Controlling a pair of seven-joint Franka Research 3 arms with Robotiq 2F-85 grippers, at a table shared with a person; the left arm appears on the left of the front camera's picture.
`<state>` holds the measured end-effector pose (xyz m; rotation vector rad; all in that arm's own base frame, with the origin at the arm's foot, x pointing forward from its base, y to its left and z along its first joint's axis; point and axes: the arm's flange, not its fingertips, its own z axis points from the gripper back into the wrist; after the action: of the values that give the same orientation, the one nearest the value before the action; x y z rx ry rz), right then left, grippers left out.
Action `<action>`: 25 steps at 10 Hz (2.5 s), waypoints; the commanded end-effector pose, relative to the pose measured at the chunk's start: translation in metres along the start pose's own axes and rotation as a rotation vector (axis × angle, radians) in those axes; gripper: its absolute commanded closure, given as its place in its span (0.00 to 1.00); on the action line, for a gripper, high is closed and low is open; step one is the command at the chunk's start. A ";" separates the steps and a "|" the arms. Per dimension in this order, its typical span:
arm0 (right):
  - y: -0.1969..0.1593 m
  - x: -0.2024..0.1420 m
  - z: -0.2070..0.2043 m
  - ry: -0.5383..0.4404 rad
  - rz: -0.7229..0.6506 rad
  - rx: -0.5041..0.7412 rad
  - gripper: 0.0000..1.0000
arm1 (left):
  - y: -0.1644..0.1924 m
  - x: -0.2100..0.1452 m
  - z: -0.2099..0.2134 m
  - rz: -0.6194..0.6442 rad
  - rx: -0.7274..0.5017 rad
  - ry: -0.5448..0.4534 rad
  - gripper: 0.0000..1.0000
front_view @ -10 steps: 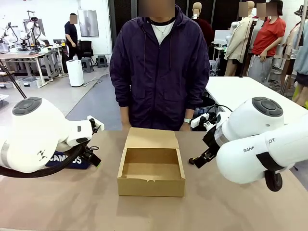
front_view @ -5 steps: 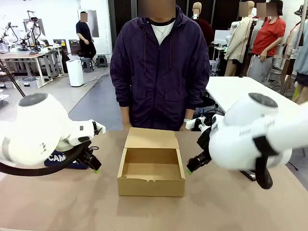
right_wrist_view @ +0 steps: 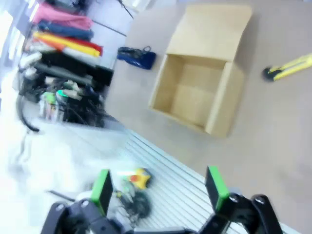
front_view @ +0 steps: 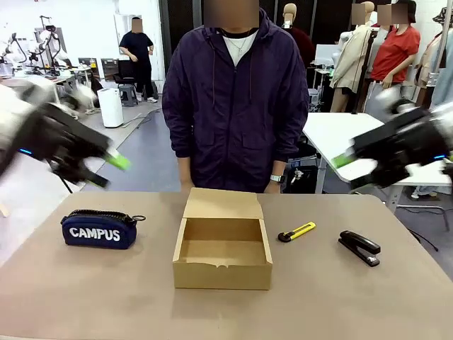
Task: Pack the items into the box.
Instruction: Pick up the item indicated by the person and place it inside the Mailer Box.
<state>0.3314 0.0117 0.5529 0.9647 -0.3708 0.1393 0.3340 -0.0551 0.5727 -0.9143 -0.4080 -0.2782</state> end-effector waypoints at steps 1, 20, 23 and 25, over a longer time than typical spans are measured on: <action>-0.071 -0.029 0.063 -0.248 -0.259 0.137 0.00 | 0.059 -0.044 0.081 0.244 -0.208 -0.490 0.00; -0.188 -0.109 0.190 -0.590 -0.583 0.243 0.00 | 0.196 -0.161 0.218 0.716 -0.174 -0.704 0.00; -0.166 -0.049 0.147 -0.374 -0.495 -0.078 0.00 | 0.196 -0.161 0.218 0.716 -0.174 -0.704 0.00; -0.142 0.003 0.097 -0.263 -0.265 -0.565 0.00 | 0.196 -0.161 0.218 0.716 -0.174 -0.704 0.00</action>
<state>0.3273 -0.1634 0.4918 0.8330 -0.5208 -0.4778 0.2211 0.2447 0.4781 -1.2481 -0.6467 0.7127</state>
